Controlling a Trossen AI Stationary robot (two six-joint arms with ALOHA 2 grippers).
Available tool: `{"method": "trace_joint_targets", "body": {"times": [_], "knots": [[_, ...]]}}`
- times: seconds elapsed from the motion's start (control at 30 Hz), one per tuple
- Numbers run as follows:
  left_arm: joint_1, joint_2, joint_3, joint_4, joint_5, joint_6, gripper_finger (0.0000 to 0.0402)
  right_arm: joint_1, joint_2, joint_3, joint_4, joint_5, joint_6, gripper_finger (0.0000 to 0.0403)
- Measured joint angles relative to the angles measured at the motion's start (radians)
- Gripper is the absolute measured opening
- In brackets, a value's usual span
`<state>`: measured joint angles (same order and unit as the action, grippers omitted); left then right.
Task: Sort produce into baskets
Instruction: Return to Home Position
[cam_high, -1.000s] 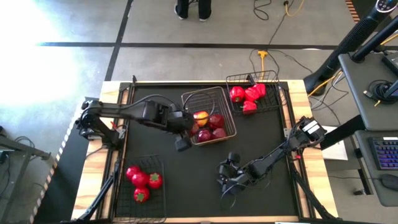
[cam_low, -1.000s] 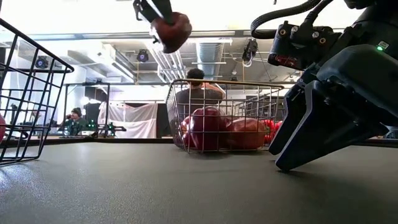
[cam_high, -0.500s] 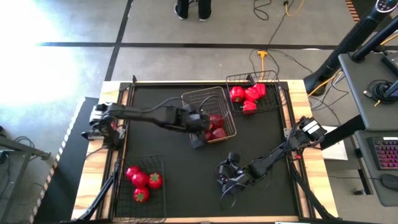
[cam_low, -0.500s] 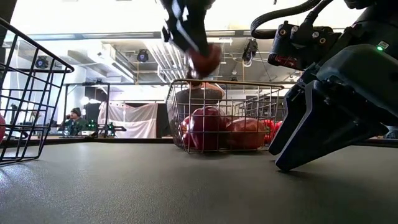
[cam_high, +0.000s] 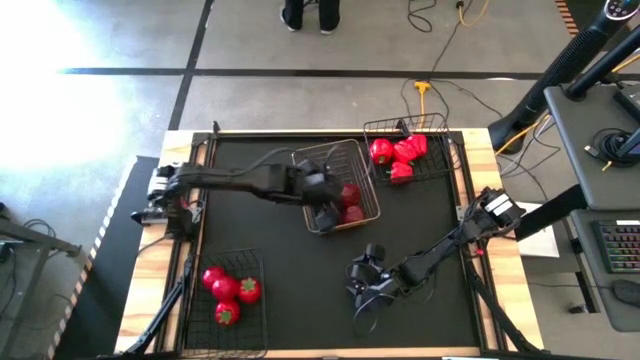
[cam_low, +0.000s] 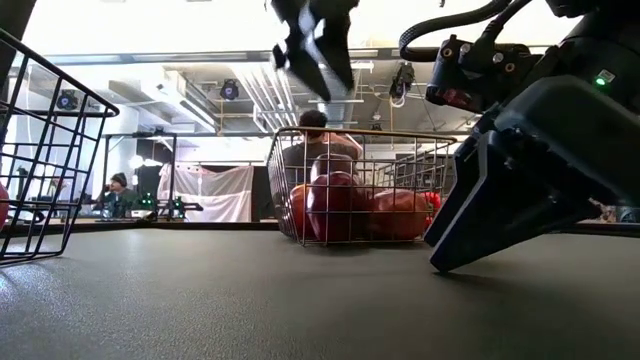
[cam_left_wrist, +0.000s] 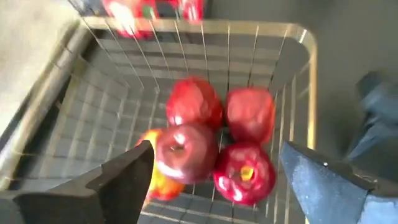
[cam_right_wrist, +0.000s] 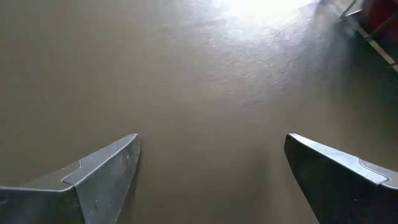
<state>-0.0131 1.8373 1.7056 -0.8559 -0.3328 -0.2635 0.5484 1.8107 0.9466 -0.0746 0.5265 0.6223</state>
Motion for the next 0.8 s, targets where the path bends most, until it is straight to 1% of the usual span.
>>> {"method": "trace_joint_targets", "body": {"times": [0.07,0.2,0.3,0.4,0.5,0.67,0.73,0.8], "knots": [[-0.012,-0.039,0.004,0.015,-0.029,0.025,0.0330,0.000,0.000,0.000,0.000,0.021,-0.001,0.0393],[-0.039,-0.140,-0.051,0.046,-0.164,0.150,0.0331,0.000,0.000,-0.001,0.005,0.026,-0.009,0.0393],[-0.038,-0.218,-0.134,0.101,-0.179,0.166,0.0331,0.000,0.000,-0.001,0.010,0.029,-0.016,0.0393],[-0.037,-0.312,-0.269,0.207,-0.184,0.166,0.0331,0.001,0.000,-0.002,0.036,0.047,-0.020,0.0393],[-0.038,-0.405,-0.452,0.362,-0.185,0.173,0.0331,-0.006,0.000,-0.002,0.099,0.050,-0.050,0.0393],[-0.039,-0.550,-0.748,0.673,-0.201,0.176,0.0331,-0.023,0.000,0.031,0.188,0.049,-0.201,0.0393],[-0.045,-0.596,-0.842,0.775,-0.199,0.174,0.0331,-0.033,0.000,0.060,0.185,0.049,-0.252,0.0390],[-0.048,-0.640,-0.917,0.840,-0.197,0.174,0.0331,-0.046,0.000,0.091,0.183,0.048,-0.295,0.0379]]}}
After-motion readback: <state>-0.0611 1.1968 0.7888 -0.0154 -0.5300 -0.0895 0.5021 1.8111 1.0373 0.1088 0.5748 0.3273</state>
